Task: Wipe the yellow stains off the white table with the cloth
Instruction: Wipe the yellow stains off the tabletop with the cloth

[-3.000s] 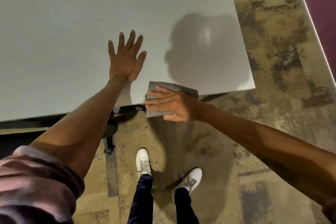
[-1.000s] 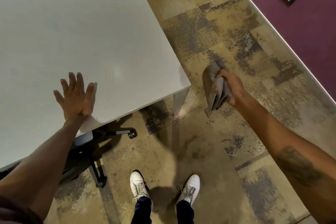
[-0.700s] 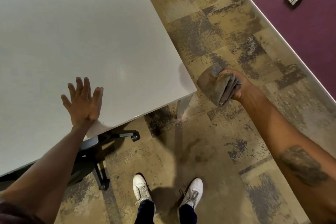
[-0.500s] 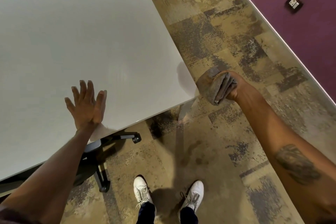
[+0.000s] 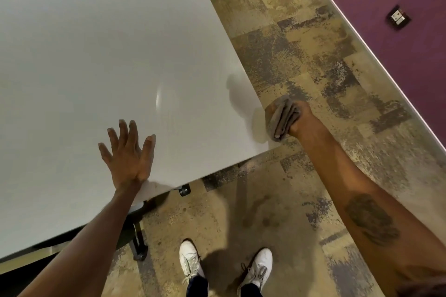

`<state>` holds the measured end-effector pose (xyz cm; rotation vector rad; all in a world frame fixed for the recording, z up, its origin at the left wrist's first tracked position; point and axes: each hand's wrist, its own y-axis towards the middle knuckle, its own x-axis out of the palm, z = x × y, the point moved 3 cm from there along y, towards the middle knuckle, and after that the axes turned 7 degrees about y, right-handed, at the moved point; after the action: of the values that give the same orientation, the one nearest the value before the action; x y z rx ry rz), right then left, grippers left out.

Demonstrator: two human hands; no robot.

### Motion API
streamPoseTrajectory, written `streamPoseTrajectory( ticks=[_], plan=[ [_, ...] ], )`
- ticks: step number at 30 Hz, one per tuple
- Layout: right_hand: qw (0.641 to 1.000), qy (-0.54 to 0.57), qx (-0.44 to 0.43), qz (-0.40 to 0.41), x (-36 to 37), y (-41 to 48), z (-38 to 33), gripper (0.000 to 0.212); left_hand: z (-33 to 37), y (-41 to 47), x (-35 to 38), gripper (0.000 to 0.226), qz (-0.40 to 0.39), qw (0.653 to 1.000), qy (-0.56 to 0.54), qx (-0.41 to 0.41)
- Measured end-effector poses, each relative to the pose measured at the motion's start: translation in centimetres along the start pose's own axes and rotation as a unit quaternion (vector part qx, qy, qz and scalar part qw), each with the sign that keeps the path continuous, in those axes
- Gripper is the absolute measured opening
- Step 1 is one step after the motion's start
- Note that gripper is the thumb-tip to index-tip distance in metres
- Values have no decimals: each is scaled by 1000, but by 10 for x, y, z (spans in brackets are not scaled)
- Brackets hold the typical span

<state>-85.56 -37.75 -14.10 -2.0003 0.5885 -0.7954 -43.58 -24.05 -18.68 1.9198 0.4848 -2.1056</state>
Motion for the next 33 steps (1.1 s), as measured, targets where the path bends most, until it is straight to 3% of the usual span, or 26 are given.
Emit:
streamPoseTrajectory(
  ticks=[3, 8, 11, 14, 16, 18, 29, 33],
  plan=[
    [1000, -18, -20, 12, 18, 2, -1, 37, 5, -3, -7, 78, -14, 1000, -2, 0],
    [998, -30, -46, 9, 54, 22, -2, 18, 11, -5, -17, 80, -31, 999, -17, 1],
    [998, -35, -57, 17, 78, 30, -6, 24, 12, -4, -18, 78, -37, 999, -17, -2],
    [996, -39, -73, 11, 104, 39, -9, 16, 10, -3, -16, 78, -43, 999, -18, -3],
    [995, -36, -91, 13, 119, 43, -11, 26, 10, -2, -15, 79, -46, 999, -10, -2],
    [994, -22, -104, 0, 136, 47, -13, 19, 9, -1, -14, 80, -43, 999, 0, 1],
    [993, -33, -112, -30, 211, 90, -32, 32, 7, 0, -15, 79, -16, 1000, 9, 26],
    [991, -17, -92, -97, 226, 99, -38, 47, 8, -1, -17, 78, -16, 1000, 1, 26]
  ],
)
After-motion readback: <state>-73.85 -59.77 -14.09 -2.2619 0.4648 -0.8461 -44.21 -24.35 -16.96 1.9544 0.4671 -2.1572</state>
